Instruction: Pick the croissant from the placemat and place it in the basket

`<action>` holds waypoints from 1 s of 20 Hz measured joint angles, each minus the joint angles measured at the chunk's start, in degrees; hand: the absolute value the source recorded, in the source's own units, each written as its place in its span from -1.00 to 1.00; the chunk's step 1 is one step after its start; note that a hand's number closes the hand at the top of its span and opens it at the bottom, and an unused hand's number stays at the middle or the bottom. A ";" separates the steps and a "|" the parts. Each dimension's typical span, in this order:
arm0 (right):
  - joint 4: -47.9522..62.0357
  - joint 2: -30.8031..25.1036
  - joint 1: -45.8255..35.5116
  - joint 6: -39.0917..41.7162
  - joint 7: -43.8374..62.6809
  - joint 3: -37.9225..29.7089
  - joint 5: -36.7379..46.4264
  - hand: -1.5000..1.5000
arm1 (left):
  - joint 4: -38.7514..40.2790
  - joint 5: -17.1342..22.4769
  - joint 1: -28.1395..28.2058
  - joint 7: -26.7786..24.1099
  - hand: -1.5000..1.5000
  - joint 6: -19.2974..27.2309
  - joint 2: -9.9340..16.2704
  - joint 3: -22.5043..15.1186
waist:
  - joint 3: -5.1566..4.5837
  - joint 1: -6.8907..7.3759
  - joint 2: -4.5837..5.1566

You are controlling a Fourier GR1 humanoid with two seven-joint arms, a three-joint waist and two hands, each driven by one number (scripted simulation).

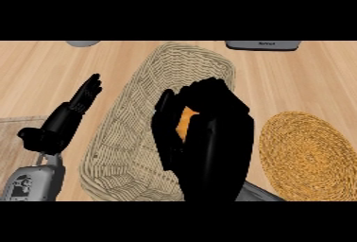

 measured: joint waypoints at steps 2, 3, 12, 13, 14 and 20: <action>1.90 0.05 -1.32 0.16 -0.01 -2.02 -1.01 1.00 | -0.27 -0.17 -0.40 0.47 0.00 0.37 -0.34 -0.21 | 0.03 0.19 0.16; 2.49 0.06 -2.20 0.40 0.04 -3.16 -1.75 1.00 | -0.39 -0.32 -0.45 0.59 0.00 0.57 -0.63 -0.46 | 0.04 0.21 0.20; 8.47 0.17 -1.93 -1.47 -1.17 -5.14 -3.16 1.00 | -0.30 -1.21 -0.81 0.59 0.00 1.57 -1.33 -0.85 | 0.14 -0.48 0.52; 8.88 0.19 -2.12 -1.77 -1.41 -5.66 -2.75 1.00 | -0.54 -1.00 -0.88 0.78 0.00 1.46 -1.33 -0.80 | 0.15 -0.58 0.52; 9.22 0.21 -1.21 -2.45 -1.98 -5.81 -2.22 1.00 | -0.55 -0.87 -0.77 0.48 0.00 1.32 -0.92 -0.36 | 0.16 -0.70 0.52; 11.01 0.29 1.59 -5.41 -4.04 -6.74 1.50 1.00 | -1.83 -0.35 0.24 1.18 0.00 0.98 -0.68 0.00 | 0.19 -1.12 0.52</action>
